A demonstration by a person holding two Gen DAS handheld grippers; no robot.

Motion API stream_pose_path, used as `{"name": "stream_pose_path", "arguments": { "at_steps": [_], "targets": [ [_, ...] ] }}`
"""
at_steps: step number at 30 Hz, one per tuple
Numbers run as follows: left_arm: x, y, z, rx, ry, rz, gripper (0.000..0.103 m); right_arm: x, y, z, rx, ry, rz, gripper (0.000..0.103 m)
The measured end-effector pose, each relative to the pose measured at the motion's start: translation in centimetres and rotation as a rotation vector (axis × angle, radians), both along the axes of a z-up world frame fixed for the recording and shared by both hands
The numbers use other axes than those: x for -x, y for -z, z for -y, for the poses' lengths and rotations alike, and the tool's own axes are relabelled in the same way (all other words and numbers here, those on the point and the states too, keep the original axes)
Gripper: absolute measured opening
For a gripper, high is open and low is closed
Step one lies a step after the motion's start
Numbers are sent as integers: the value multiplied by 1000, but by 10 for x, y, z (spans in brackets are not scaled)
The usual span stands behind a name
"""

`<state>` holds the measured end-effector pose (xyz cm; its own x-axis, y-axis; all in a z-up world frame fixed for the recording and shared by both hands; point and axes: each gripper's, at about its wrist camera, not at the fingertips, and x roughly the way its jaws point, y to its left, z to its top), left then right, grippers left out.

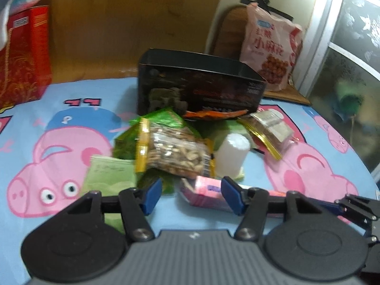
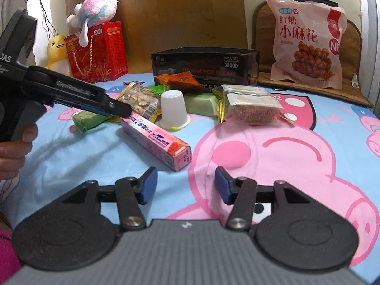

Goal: Organize snacks
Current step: 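Lower the pink box into the black tin and open the left gripper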

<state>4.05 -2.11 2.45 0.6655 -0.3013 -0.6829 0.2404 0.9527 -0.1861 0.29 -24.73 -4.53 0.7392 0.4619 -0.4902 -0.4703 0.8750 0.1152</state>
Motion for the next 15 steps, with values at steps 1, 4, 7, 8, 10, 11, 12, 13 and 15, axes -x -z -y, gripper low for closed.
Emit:
{"name": "stream_pose_path", "arguments": {
  "at_steps": [1,4,7,8,10,11,12,13,15],
  "targets": [
    [-1,2,4,-2,11,-7,53,-1,0,-1,2,-3,2,55],
    [-2,6,13,30,42,-21,49,-9,1,-8,20,-19,0,51],
    [5,5,18,36,66,-30,46,-11,1,-17,65,-24,22,36],
    [7,4,19,28,63,-27,46,-11,1,-18,73,-29,27,36],
    [12,-2,15,43,63,-24,43,-10,1,-14,43,-39,25,36],
    [14,-6,12,59,63,-20,43,-8,0,-11,22,-44,27,36],
    [14,-11,10,77,65,-15,43,-8,-3,-8,3,-48,34,36],
    [15,-18,8,93,68,-4,43,-8,-5,-6,-13,-49,41,36],
    [11,-33,9,98,75,35,43,-15,-15,-1,-54,-44,58,36]
  ]
}}
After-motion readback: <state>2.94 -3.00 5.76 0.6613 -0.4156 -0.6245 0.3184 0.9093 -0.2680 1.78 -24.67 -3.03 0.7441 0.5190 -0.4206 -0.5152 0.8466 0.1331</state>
